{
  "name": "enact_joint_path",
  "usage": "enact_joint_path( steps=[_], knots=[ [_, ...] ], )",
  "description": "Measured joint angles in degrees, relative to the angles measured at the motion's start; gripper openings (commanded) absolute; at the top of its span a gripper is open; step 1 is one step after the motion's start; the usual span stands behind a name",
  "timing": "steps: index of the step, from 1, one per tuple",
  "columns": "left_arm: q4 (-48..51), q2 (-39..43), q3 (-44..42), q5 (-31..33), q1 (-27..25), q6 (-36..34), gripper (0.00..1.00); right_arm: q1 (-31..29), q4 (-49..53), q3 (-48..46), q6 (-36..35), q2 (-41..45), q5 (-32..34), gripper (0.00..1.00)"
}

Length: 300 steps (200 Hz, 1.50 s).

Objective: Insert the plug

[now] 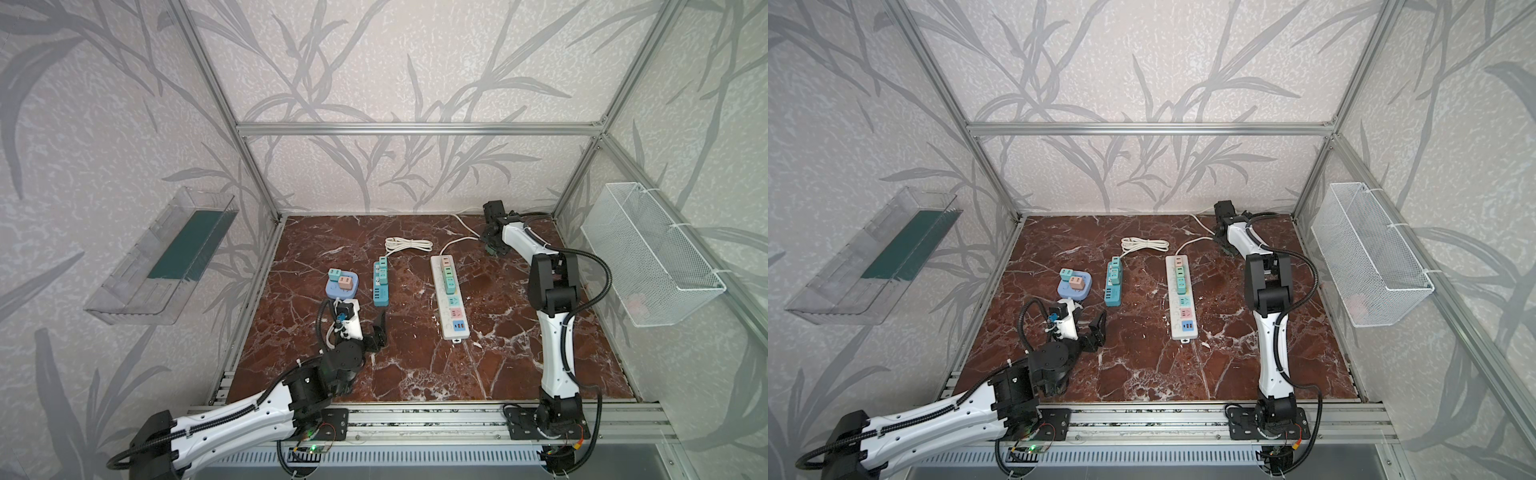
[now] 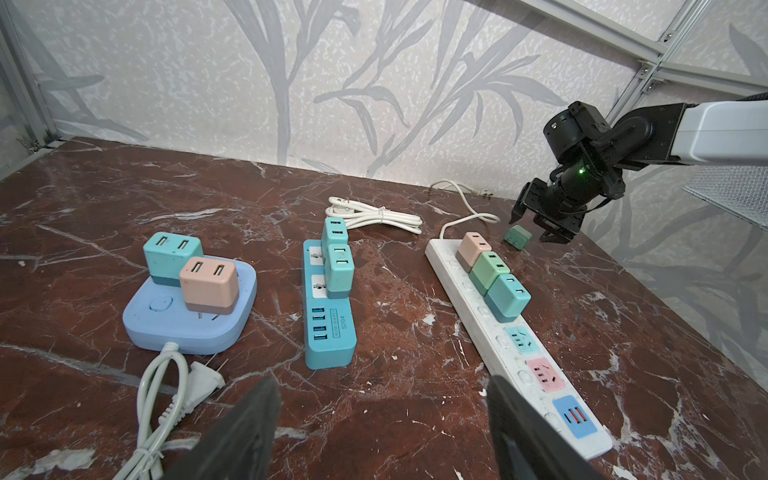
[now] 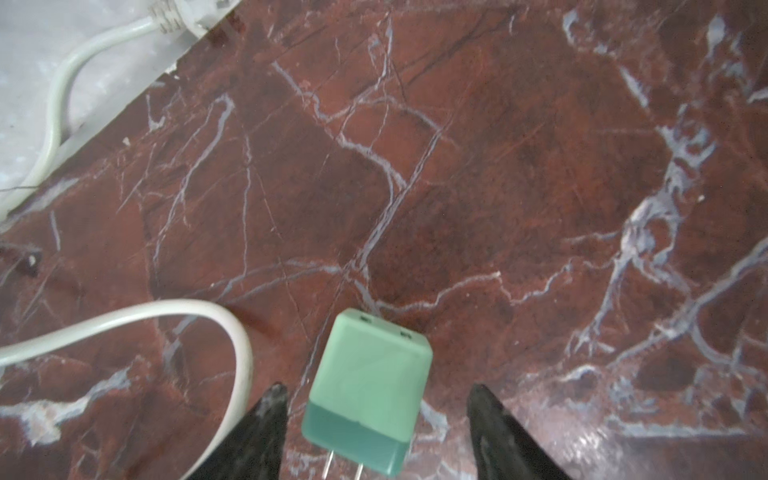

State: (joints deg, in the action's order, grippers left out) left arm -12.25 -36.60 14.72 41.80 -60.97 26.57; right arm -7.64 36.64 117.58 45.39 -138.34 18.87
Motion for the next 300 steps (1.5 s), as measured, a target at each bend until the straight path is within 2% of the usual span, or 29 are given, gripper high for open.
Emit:
enact_joint_path(
  steps=[30, 64, 108, 163, 203, 225, 246, 275, 300],
  knots=[
    [-0.5, -0.8, 0.0, -0.5, 0.4, 0.0, 0.80, 0.7, 4.9, 8.4, 0.0, -6.1, -1.5, 0.62],
    [-1.0, -0.8, 0.0, -1.0, 0.8, 0.0, 0.80, 0.9, 6.7, 8.1, -0.1, -6.3, -2.5, 0.51],
    [-1.1, -0.7, 0.0, -1.5, 1.0, 0.1, 0.80, 0.9, -0.2, -5.6, -1.0, 1.4, -5.1, 0.35],
    [1.3, 2.1, 0.1, -2.5, 1.0, 1.1, 0.79, 0.2, -6.1, -18.2, -4.6, 9.7, -7.0, 0.34],
    [5.9, 7.8, 0.1, -2.7, 1.1, 3.5, 0.78, -2.7, -11.1, -31.9, -8.2, 22.6, -6.0, 0.33],
    [10.6, 9.2, 1.6, -0.4, 1.2, 4.1, 0.78, -7.3, -14.1, -40.5, -10.1, 31.4, -4.1, 0.33],
    [14.9, 8.7, 4.0, 1.9, 1.2, 4.2, 0.78, -14.9, -16.1, -49.1, -12.0, 40.6, -1.2, 0.33],
    [18.6, 9.4, 5.0, 3.3, 1.5, 5.2, 0.78, -30.9, -18.0, -58.3, -12.9, 51.2, 3.7, 0.33],
    [20.2, 11.3, 4.8, 4.2, 1.5, 6.2, 0.77, -44.8, -19.5, -62.1, -10.7, 52.3, 5.1, 0.33]
  ],
)
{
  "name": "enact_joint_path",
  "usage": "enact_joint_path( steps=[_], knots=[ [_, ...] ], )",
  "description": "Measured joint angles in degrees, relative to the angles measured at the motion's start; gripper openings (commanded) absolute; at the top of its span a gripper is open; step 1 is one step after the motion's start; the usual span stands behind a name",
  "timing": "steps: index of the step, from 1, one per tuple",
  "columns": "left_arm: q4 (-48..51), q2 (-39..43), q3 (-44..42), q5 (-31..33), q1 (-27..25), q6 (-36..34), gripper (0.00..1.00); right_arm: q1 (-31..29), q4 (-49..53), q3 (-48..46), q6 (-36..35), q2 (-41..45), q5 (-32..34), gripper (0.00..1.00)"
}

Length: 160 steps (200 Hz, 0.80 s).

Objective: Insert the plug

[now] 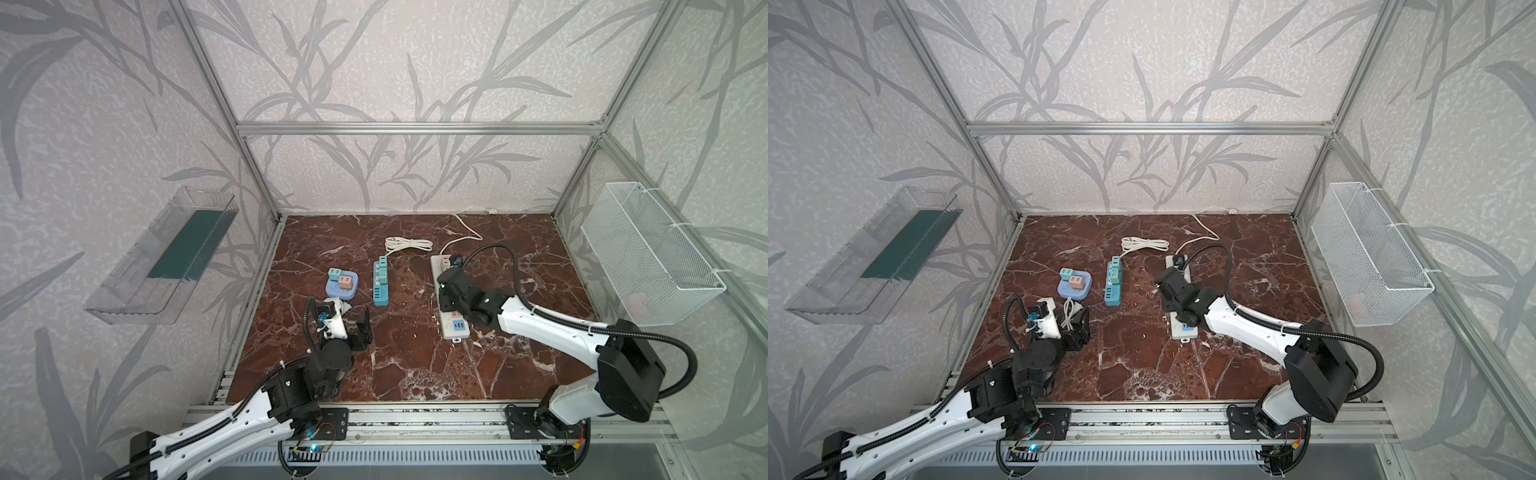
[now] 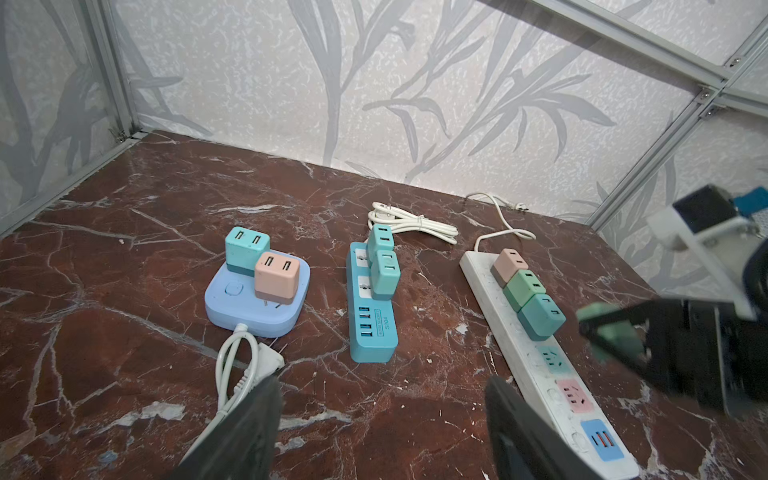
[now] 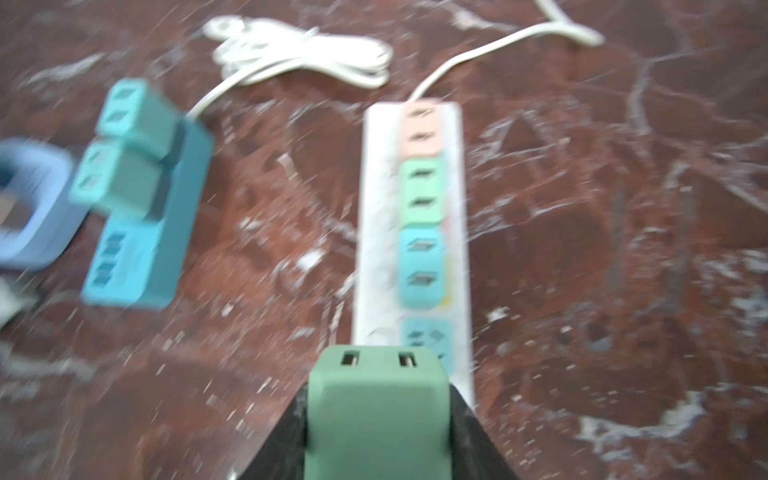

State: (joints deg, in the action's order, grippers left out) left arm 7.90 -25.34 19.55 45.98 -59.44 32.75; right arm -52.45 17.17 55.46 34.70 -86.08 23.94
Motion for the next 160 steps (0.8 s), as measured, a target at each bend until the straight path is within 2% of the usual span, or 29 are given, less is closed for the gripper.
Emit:
enact_joint_path(
  steps=[19, 39, 67, 160],
  knots=[
    [-0.3, 2.8, -1.2, 0.5, 0.1, 0.9, 0.77, -7.0, -0.5, -1.7, 2.0, -3.0, 0.3, 0.33],
    [-0.3, 4.0, -2.4, 0.5, 0.1, 2.0, 0.77, -10.0, -1.0, -1.7, 3.5, -7.4, -0.9, 0.33],
    [0.5, 4.0, -3.1, 0.5, 0.3, 4.2, 0.76, -10.9, -1.2, -1.5, 4.9, -12.1, -2.2, 0.35],
    [1.4, 5.0, -3.5, 0.6, 0.3, 4.0, 0.77, -11.0, -1.1, 0.1, 7.2, -15.5, -6.9, 0.63]
  ],
)
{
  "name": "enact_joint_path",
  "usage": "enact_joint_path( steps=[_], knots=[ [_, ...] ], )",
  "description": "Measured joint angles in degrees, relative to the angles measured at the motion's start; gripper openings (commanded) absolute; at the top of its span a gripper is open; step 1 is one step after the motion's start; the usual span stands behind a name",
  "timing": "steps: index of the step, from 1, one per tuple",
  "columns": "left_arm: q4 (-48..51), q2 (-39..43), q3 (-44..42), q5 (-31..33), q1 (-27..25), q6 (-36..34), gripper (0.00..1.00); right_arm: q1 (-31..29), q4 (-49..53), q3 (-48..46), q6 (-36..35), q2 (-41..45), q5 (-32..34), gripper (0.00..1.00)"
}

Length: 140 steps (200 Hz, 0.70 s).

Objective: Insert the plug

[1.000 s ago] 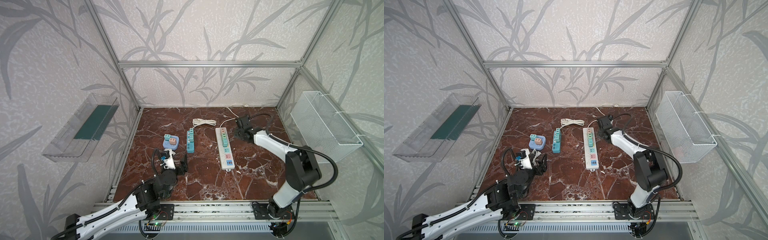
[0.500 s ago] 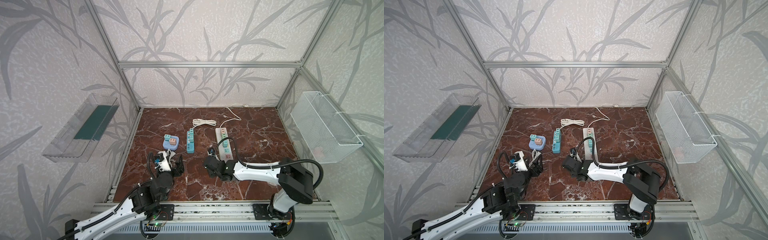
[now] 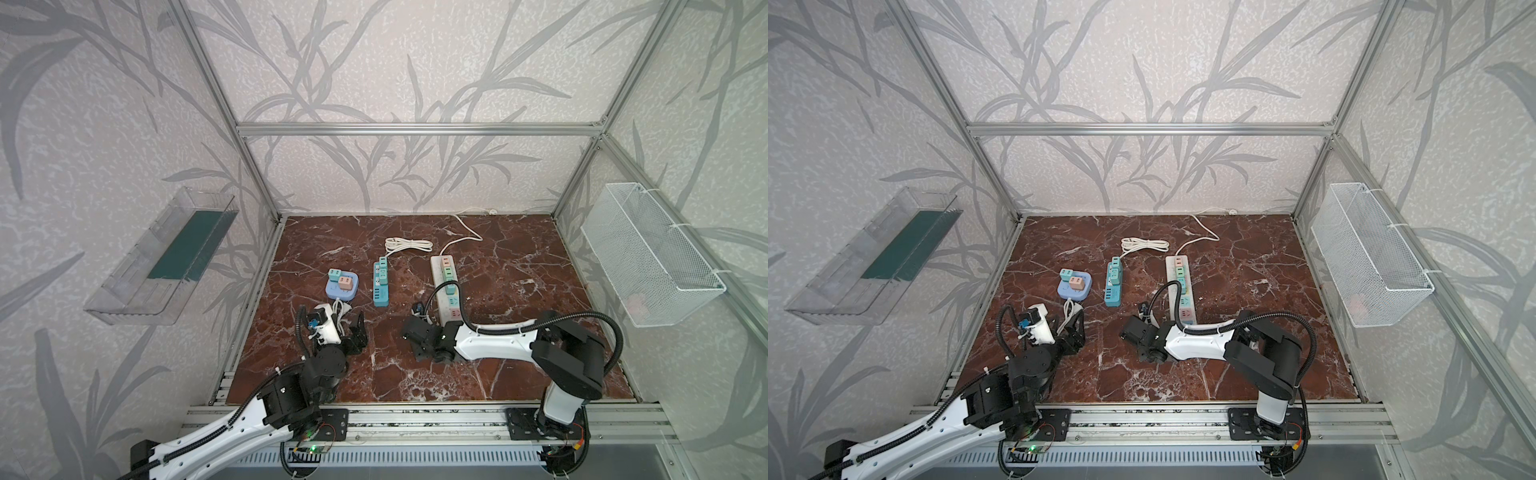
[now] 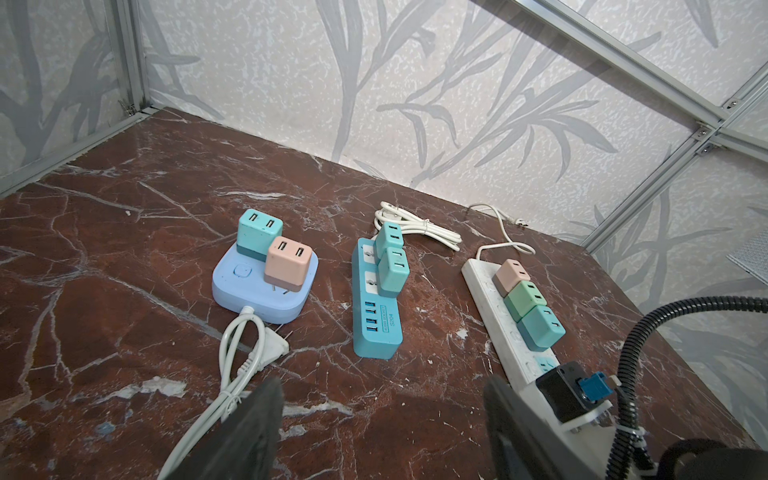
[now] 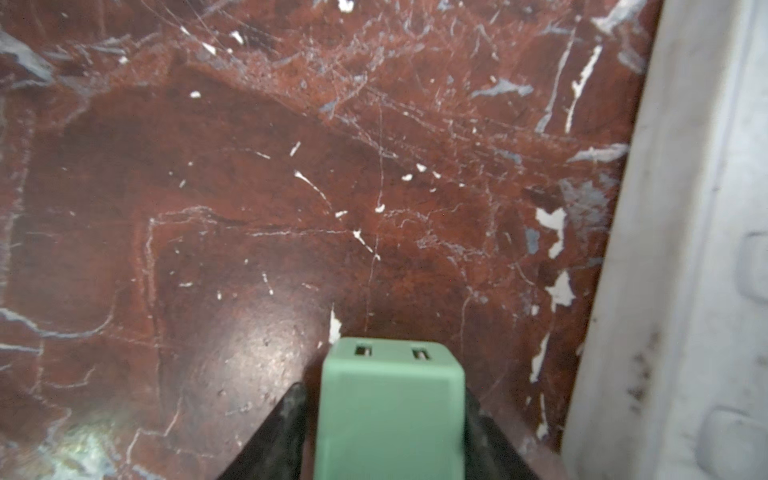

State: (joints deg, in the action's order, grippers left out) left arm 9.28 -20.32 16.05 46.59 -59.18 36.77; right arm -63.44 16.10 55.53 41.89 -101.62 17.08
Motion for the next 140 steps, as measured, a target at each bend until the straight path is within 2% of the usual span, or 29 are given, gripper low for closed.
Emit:
enact_joint_path(
  steps=[26, 54, 140],
  knots=[
    [0.2, 0.0, 0.0, -1.0, 0.0, -0.9, 0.77, 0.0, 0.5, 0.2, -0.2, 0.8, -2.9, 0.70],
    [1.6, -0.2, 1.2, -2.3, 0.0, -2.2, 0.77, 0.0, 1.1, -0.2, 0.0, 4.3, -6.7, 0.73],
    [1.5, -4.3, 5.3, -5.3, 0.0, -4.9, 0.78, 0.0, -6.1, -5.9, 3.6, 6.9, -18.6, 0.74]
  ],
)
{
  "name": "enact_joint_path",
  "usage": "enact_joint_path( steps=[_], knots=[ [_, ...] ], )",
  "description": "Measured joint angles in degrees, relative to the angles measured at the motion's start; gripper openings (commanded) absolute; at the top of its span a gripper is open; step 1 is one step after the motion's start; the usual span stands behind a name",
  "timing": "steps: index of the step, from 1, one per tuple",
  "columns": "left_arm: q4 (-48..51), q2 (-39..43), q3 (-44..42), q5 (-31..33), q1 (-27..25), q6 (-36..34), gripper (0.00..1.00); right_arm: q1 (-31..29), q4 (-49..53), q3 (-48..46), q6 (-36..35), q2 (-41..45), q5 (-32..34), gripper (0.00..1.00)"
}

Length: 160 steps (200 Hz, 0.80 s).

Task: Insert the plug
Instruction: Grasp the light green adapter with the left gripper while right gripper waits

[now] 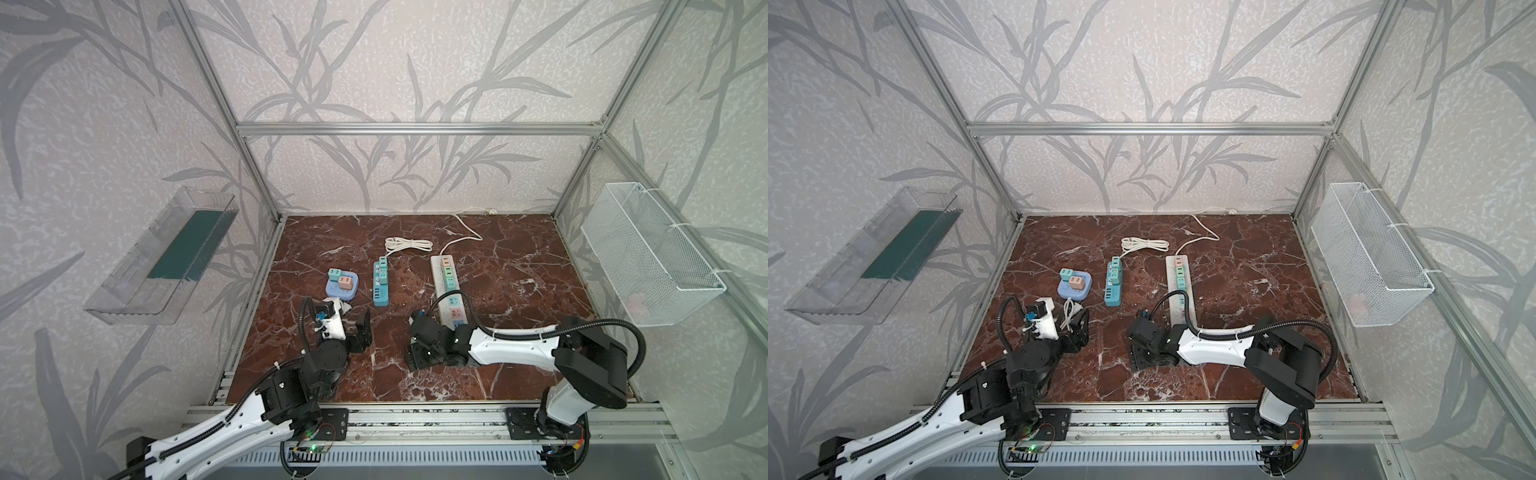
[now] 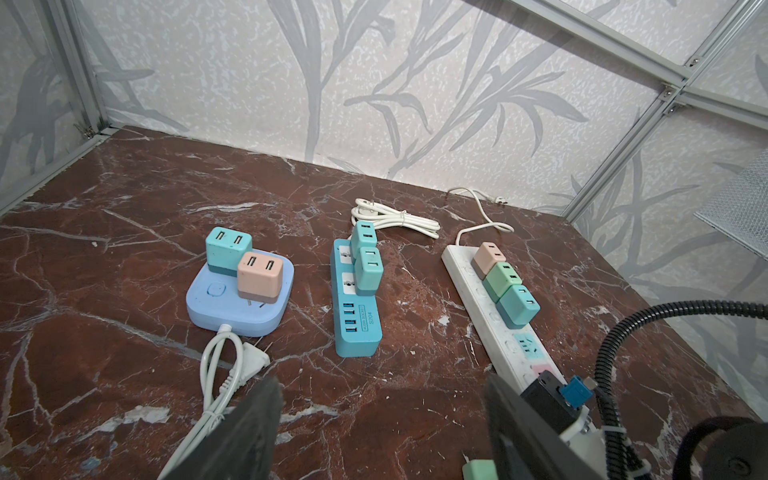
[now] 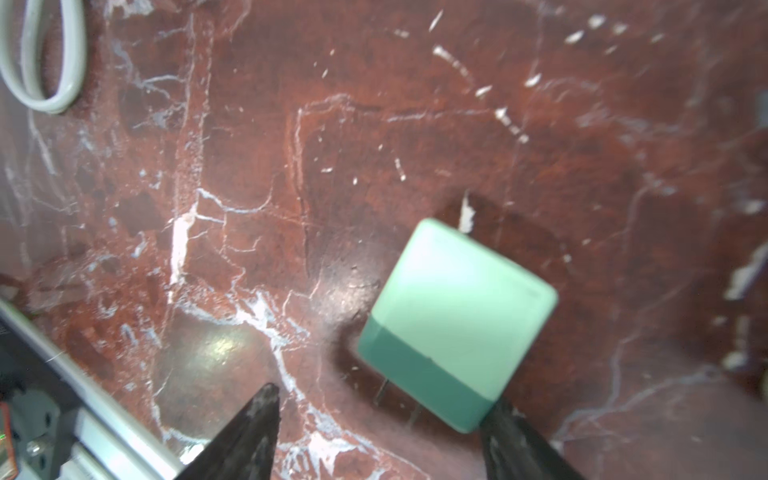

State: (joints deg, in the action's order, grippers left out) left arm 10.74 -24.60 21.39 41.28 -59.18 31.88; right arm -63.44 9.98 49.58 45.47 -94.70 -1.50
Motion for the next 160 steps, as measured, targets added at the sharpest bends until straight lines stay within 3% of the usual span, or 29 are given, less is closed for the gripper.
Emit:
enact_joint_path(
  steps=[32, 75, 122, 160],
  knots=[
    [-1.0, -3.9, 0.0, -0.6, 0.0, 0.0, 0.77, 1.2, -4.4, -2.2, 0.2, 3.4, -2.6, 0.73],
    [-1.6, -16.8, 2.5, -3.2, 0.4, -1.4, 0.78, 10.0, -2.9, -9.1, -1.5, 18.8, -1.9, 0.72],
    [3.6, -40.0, 18.3, -14.1, 1.1, -5.6, 0.82, 17.7, 8.4, -9.6, -8.8, 38.0, 4.9, 0.72],
    [10.5, -54.8, 28.8, -25.8, 1.2, -9.8, 0.84, 26.1, 13.0, -12.6, -12.9, 45.7, 5.6, 0.74]
  ],
)
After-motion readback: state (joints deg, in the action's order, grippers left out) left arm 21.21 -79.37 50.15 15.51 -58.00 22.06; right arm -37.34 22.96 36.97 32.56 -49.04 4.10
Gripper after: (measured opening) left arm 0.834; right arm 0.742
